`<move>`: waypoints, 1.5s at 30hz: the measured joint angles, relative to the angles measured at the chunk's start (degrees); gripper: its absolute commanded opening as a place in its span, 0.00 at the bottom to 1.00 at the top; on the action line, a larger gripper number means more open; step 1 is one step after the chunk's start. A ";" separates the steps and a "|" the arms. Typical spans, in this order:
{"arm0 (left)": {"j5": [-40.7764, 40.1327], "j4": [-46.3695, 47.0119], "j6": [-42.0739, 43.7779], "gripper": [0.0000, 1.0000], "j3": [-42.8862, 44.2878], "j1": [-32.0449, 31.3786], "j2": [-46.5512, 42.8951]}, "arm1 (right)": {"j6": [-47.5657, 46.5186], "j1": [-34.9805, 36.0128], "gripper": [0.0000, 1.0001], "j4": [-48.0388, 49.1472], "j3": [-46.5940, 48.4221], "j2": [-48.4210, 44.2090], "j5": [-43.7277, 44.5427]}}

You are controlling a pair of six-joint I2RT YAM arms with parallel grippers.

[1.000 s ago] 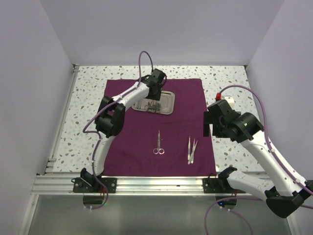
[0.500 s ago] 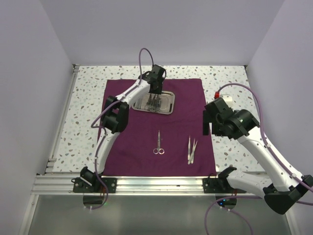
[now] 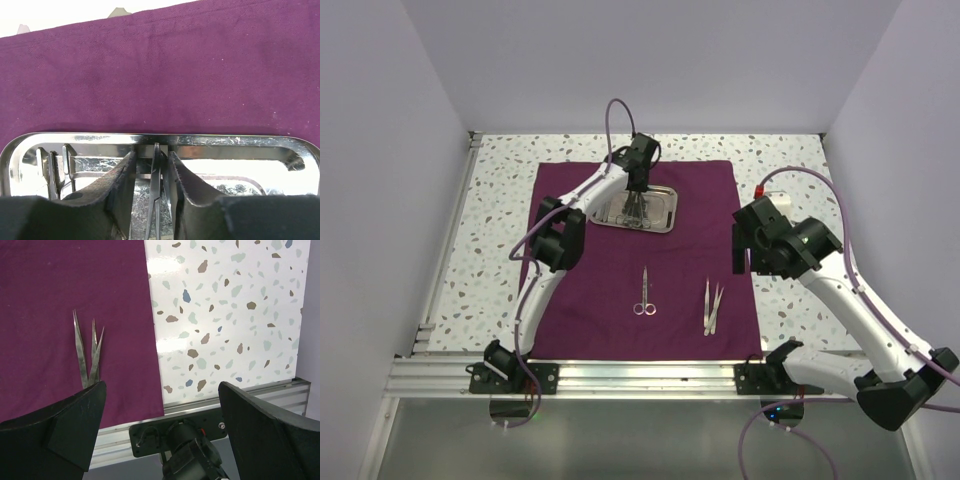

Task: Open and lay out the surgical kit
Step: Pick up the medical item from the container, then place the medical item in the surgical kit.

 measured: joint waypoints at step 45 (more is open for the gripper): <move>11.13 -1.66 -2.73 0.00 -3.61 3.82 -17.42 | -0.52 0.00 0.98 2.54 -0.15 -2.78 -3.54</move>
